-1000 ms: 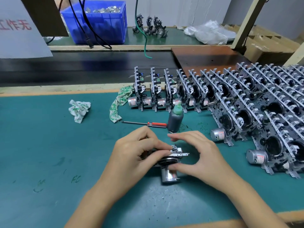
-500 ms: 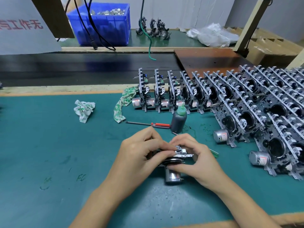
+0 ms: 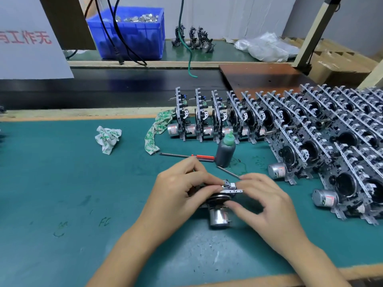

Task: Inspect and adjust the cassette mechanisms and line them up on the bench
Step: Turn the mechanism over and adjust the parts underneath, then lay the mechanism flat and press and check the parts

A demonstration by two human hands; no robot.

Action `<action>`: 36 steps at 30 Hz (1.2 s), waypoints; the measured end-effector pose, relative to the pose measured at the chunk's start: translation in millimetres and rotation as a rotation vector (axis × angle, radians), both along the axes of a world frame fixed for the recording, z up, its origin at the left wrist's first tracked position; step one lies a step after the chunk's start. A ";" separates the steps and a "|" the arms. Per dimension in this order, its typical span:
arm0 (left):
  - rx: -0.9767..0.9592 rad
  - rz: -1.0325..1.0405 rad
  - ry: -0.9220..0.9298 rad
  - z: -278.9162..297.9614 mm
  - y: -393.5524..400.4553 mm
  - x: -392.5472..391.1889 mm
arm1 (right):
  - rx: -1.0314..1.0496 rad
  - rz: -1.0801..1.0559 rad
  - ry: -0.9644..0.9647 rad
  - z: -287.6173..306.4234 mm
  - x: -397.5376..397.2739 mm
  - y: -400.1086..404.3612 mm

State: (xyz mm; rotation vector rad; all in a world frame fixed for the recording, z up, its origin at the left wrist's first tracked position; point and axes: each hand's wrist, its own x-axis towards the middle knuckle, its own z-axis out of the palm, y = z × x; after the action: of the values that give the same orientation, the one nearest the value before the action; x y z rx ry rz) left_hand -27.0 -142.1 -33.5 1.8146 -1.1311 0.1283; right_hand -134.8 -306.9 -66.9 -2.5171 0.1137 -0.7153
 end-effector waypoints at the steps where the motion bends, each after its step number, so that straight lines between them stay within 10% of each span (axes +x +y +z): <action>1: -0.002 -0.002 -0.002 -0.1 -0.2 0.2 | -0.071 -0.009 -0.025 -2.4 -1.5 -0.7; 15: 0.000 -0.031 0.049 5.5 2.7 0.6 | 0.020 0.067 0.024 28.6 6.5 -8.8; 27: 0.040 0.240 -0.073 -14.2 37.6 -3.2 | -0.491 0.389 0.168 68.5 45.4 10.6; 36: -0.057 0.032 -0.161 10.6 -10.1 1.2 | -0.214 0.152 0.080 75.9 6.6 -14.3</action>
State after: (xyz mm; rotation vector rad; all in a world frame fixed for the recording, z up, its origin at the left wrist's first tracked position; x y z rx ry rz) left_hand -25.8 -152.2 -22.9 1.7971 -1.1980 0.3272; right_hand -128.2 -321.1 9.0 -2.7221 -0.1326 -0.5932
